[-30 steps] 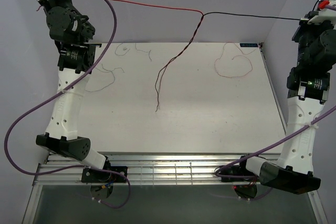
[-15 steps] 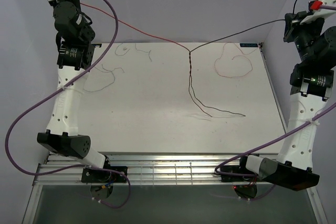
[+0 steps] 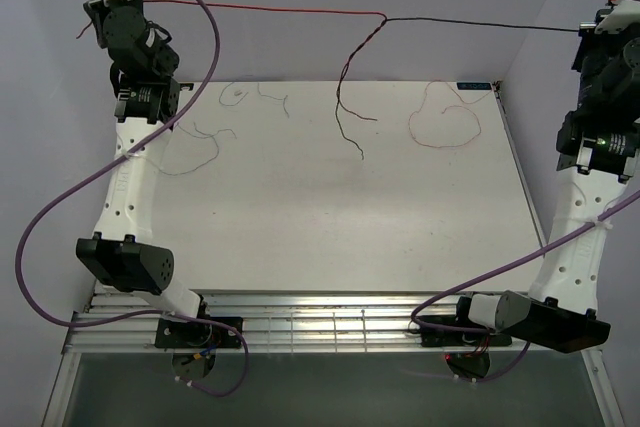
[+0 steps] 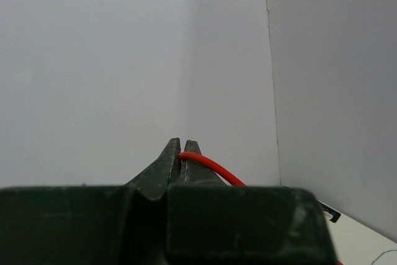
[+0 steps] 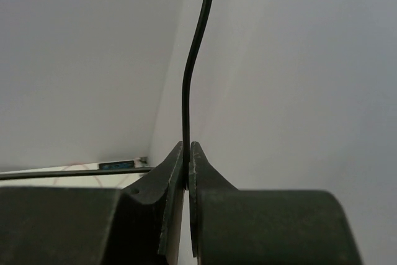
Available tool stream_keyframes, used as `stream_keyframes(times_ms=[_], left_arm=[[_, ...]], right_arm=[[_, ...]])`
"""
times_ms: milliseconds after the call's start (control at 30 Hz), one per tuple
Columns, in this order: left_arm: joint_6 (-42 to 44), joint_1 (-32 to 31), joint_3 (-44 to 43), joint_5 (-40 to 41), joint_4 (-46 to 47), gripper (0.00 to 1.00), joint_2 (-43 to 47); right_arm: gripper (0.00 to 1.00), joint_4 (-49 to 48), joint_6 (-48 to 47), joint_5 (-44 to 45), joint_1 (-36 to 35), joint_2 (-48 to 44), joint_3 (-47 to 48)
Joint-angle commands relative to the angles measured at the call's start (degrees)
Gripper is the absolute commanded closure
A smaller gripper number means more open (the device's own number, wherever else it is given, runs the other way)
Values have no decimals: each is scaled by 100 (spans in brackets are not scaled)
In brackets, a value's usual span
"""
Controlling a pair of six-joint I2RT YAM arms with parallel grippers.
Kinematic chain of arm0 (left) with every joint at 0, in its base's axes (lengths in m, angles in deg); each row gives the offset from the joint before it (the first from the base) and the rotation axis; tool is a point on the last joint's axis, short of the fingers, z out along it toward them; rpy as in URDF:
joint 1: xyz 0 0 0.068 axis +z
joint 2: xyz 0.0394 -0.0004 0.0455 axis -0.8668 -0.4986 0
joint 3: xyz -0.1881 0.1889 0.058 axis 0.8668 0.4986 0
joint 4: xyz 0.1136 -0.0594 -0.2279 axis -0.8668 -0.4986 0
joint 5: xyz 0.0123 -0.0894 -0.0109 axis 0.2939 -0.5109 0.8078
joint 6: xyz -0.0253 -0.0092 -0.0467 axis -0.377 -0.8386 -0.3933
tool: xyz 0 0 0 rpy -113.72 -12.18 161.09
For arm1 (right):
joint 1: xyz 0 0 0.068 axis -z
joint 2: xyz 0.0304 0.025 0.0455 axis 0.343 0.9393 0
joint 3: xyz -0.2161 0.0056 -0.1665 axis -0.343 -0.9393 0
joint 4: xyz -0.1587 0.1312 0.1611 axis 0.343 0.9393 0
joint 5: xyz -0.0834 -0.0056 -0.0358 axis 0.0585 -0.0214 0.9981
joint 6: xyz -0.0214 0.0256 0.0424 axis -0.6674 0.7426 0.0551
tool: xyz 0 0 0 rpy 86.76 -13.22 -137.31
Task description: Untangle the cables
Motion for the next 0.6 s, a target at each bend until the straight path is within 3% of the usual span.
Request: stream_keyframes(times_ms=[0, 133, 367, 567], left_arm=[[385, 226, 215, 163, 579, 100, 326], [455, 446, 452, 49, 763, 100, 406], [1131, 499, 926, 224, 1649, 100, 502], [1334, 534, 1042, 181, 1774, 100, 731]], right_arm=[[92, -449, -852, 1945, 62, -180, -157], [92, -994, -1441, 2713, 62, -312, -526], [92, -1399, -1758, 2916, 53, -435, -772], [92, -1513, -1898, 2960, 62, -453, -807]])
